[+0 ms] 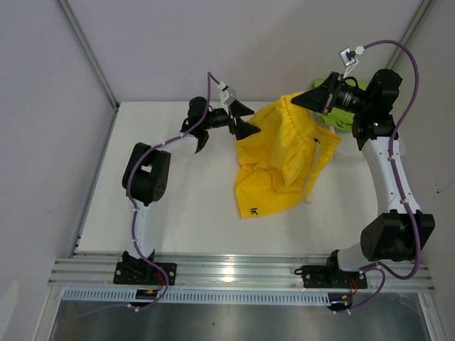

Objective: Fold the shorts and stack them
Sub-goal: Flatten the shorts out

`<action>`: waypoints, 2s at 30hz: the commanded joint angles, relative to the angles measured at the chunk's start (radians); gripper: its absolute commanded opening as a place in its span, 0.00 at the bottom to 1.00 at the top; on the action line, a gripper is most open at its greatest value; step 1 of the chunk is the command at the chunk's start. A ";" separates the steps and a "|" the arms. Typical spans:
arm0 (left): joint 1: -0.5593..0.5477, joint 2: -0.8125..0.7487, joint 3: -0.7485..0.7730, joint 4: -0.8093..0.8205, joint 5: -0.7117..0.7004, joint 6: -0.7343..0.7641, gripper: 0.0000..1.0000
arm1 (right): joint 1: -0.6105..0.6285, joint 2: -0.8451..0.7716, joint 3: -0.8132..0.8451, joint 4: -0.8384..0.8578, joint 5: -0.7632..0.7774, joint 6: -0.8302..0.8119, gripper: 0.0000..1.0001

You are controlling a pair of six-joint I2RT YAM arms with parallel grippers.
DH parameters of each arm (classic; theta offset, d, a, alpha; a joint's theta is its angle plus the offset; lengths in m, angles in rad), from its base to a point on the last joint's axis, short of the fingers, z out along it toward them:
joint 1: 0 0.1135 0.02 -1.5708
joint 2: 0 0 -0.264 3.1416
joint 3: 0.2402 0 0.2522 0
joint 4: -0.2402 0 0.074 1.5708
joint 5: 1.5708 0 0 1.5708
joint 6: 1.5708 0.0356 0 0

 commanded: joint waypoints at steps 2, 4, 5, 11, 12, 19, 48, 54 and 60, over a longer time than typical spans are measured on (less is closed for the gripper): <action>-0.031 -0.026 0.018 -0.119 0.053 0.181 0.89 | 0.004 0.008 0.063 0.036 0.010 0.021 0.00; -0.034 -0.043 -0.024 -0.095 0.053 0.183 0.75 | 0.002 0.017 0.075 0.046 0.019 0.040 0.00; -0.035 -0.051 -0.056 -0.079 0.048 0.178 0.70 | 0.002 0.020 0.081 0.054 0.020 0.049 0.00; -0.057 -0.078 -0.114 -0.119 0.008 0.215 0.56 | -0.012 0.039 0.130 0.106 0.020 0.135 0.00; -0.060 -0.080 -0.117 -0.132 0.002 0.238 0.56 | -0.012 0.037 0.138 0.114 0.017 0.145 0.00; -0.069 -0.089 -0.122 -0.226 -0.062 0.299 0.40 | -0.018 0.022 0.196 0.099 0.011 0.173 0.00; 0.006 -0.240 -0.266 -0.363 -0.336 0.353 0.12 | -0.045 -0.006 0.195 0.057 0.023 0.173 0.00; 0.008 -0.282 -0.234 -0.482 -0.409 0.333 0.00 | -0.049 0.003 0.189 0.079 0.042 0.205 0.00; -0.011 -0.492 -0.246 -0.697 -0.676 0.306 0.00 | -0.058 -0.035 0.135 0.024 0.134 0.156 0.00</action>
